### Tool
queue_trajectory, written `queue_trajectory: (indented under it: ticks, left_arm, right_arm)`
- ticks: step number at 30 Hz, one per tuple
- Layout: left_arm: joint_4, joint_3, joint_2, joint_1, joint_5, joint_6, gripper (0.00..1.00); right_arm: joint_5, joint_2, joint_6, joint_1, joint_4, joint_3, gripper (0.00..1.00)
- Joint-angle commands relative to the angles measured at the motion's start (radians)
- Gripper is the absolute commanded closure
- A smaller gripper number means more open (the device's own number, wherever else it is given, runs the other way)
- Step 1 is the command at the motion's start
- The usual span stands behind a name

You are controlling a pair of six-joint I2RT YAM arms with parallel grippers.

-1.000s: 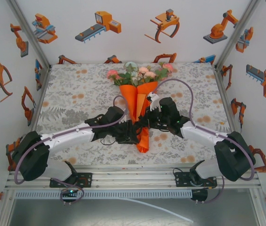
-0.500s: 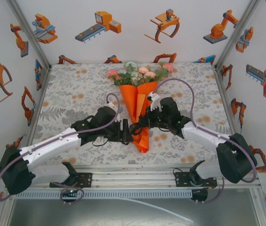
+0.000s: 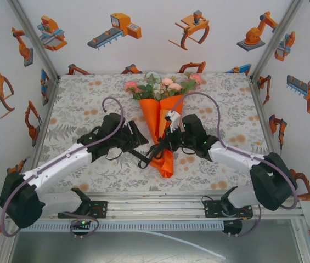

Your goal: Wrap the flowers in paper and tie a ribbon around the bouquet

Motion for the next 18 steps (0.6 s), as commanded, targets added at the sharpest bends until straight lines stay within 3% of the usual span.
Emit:
queue_trajectory:
  ticks: [1, 4, 10, 18]
  left_arm:
    - [0.136, 0.035, 0.056, 0.023, 0.065, -0.207, 0.42]
    - [0.265, 0.016, 0.110, 0.041, 0.120, -0.318, 0.40]
    - [0.331, 0.012, 0.199, 0.043, 0.172, -0.360, 0.41]
    - [0.212, 0.029, 0.205, 0.055, 0.150, -0.301, 0.54]
  right_arm:
    - [-0.039, 0.027, -0.047, 0.016, 0.026, 0.050, 1.00]
    - [-0.045, 0.054, -0.045, 0.022, 0.040, 0.062, 1.00]
    - [-0.047, 0.098, -0.053, 0.025, 0.056, 0.097, 1.00]
    - [-0.046, 0.145, -0.050, 0.024, 0.058, 0.154, 1.00]
